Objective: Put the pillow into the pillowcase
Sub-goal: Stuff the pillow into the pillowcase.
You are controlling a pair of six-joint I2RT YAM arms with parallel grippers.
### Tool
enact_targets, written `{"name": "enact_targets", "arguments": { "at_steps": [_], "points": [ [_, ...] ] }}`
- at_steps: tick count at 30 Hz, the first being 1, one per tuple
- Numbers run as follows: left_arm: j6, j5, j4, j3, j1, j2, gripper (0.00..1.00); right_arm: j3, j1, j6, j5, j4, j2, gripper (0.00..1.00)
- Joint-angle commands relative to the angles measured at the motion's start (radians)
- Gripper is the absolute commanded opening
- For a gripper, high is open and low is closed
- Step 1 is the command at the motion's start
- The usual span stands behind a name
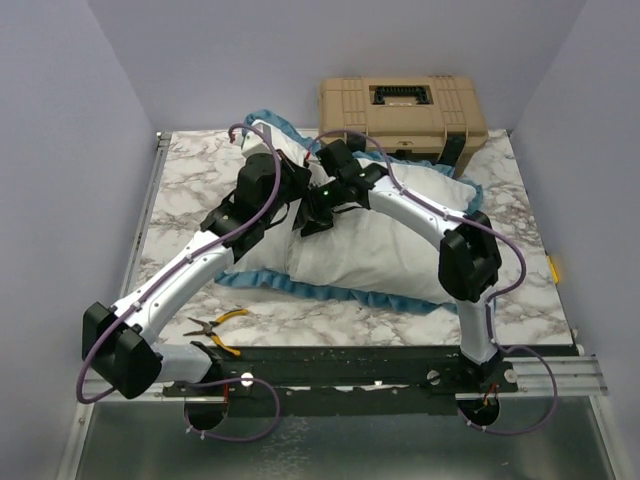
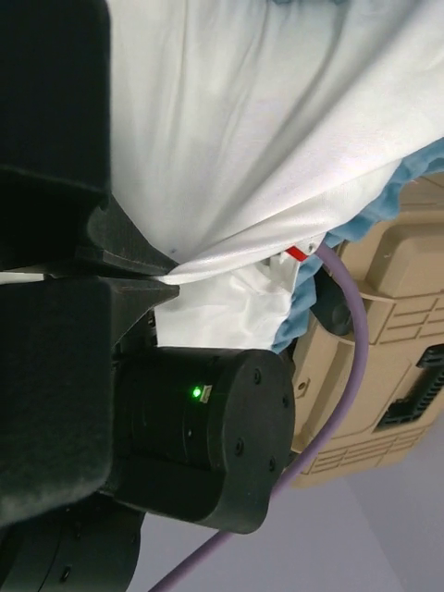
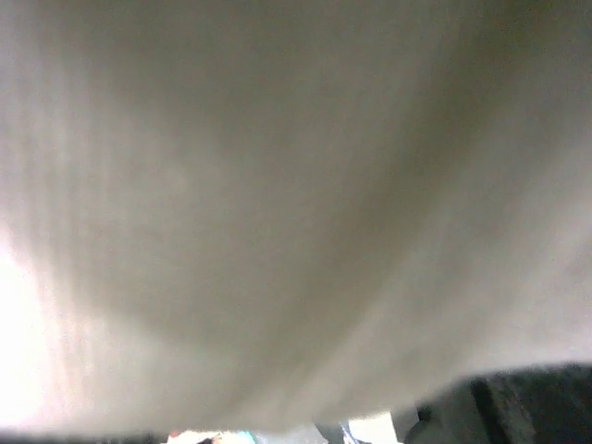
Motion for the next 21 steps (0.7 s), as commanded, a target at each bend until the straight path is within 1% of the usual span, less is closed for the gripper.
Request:
{"name": "enact_targets", "arguments": {
  "at_steps": [1, 3, 5, 8, 10, 11, 12, 14, 15, 16, 17, 19, 21],
  "points": [
    [0.03, 0.02, 0.039, 0.091, -0.029, -0.047, 0.0, 0.047, 0.018, -0.089, 0.162, -0.127, -0.084, 0.83],
    [0.055, -0.015, -0.014, 0.074, -0.005, -0.055, 0.0, -0.012, -0.008, -0.117, 0.244, -0.193, -0.174, 0.87],
    [0.079, -0.013, -0.057, 0.066, 0.027, -0.052, 0.08, -0.092, -0.031, -0.136, 0.31, -0.244, -0.275, 0.89],
    [0.094, 0.023, -0.121, 0.077, 0.075, -0.031, 0.21, -0.204, -0.053, -0.159, 0.371, -0.293, -0.421, 0.92],
    [0.094, 0.034, -0.144, 0.074, 0.098, -0.018, 0.25, -0.241, -0.064, -0.166, 0.418, -0.347, -0.497, 0.94],
    [0.096, 0.039, -0.149, 0.071, 0.106, -0.011, 0.28, -0.252, -0.076, -0.163, 0.44, -0.368, -0.532, 0.96],
    [0.097, 0.042, -0.152, 0.067, 0.112, -0.006, 0.36, -0.268, -0.094, -0.16, 0.458, -0.384, -0.565, 0.97],
    [0.106, 0.045, -0.165, 0.067, 0.119, 0.002, 0.58, -0.3, -0.169, -0.144, 0.486, -0.415, -0.626, 0.99],
    [0.111, 0.041, -0.175, 0.07, 0.12, 0.004, 0.82, -0.333, -0.228, -0.142, 0.486, -0.423, -0.656, 0.99],
    [0.112, 0.029, -0.186, 0.074, 0.12, 0.001, 0.97, -0.363, -0.31, -0.14, 0.491, -0.425, -0.683, 1.0],
    [0.12, 0.019, -0.193, 0.073, 0.121, -0.004, 0.99, -0.39, -0.369, -0.141, 0.495, -0.424, -0.704, 1.0],
    [0.151, -0.002, -0.212, 0.065, 0.122, -0.025, 0.99, -0.444, -0.466, -0.145, 0.514, -0.427, -0.726, 1.0],
    [0.185, -0.038, -0.27, 0.061, 0.121, -0.044, 0.99, -0.51, -0.532, -0.137, 0.536, -0.403, -0.736, 1.0]
  ]
}}
